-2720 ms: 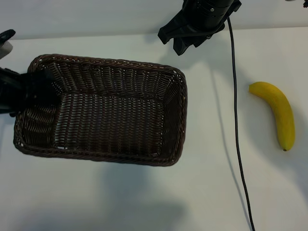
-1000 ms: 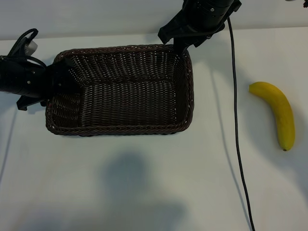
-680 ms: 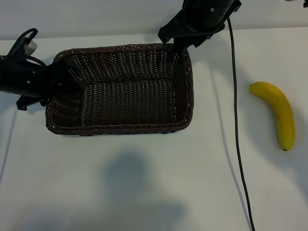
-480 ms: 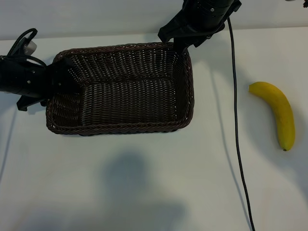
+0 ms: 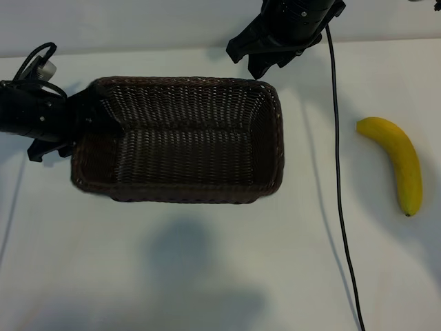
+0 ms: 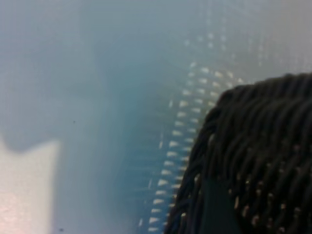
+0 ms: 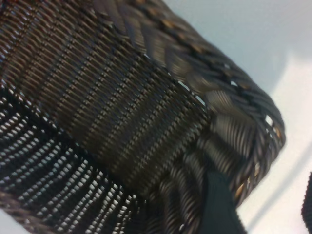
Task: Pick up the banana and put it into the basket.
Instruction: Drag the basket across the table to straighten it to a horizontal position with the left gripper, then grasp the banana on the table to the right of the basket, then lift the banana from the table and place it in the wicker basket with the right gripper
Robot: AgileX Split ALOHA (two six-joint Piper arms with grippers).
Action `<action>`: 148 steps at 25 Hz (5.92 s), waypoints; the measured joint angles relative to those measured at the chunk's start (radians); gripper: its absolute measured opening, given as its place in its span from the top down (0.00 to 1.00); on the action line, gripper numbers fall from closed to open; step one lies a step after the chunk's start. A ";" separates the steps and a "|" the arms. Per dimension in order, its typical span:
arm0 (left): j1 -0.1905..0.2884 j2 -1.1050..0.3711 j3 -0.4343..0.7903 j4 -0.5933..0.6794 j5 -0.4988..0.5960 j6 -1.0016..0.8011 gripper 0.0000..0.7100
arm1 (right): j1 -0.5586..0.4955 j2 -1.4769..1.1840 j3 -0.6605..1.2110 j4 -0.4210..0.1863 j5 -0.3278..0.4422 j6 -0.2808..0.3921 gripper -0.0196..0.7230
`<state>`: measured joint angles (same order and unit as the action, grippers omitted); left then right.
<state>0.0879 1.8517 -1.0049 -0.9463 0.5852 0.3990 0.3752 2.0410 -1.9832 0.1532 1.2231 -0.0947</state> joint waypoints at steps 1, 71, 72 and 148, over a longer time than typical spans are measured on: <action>0.000 0.000 0.000 0.000 0.000 0.000 0.24 | 0.000 0.000 0.000 0.000 0.000 0.000 0.41; 0.015 -0.507 0.000 0.401 0.125 -0.171 0.18 | -0.063 -0.071 0.000 -0.377 0.001 0.073 0.14; 0.015 -0.507 0.000 0.400 0.120 -0.169 0.18 | -0.082 -0.073 0.000 -0.355 0.001 0.074 0.15; 0.015 -0.480 0.000 0.319 0.096 -0.059 0.21 | -0.433 -0.147 0.796 -0.052 -0.470 -0.232 0.46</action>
<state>0.1031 1.3719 -1.0049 -0.6275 0.6814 0.3398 -0.0576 1.8936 -1.1876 0.1007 0.7533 -0.3269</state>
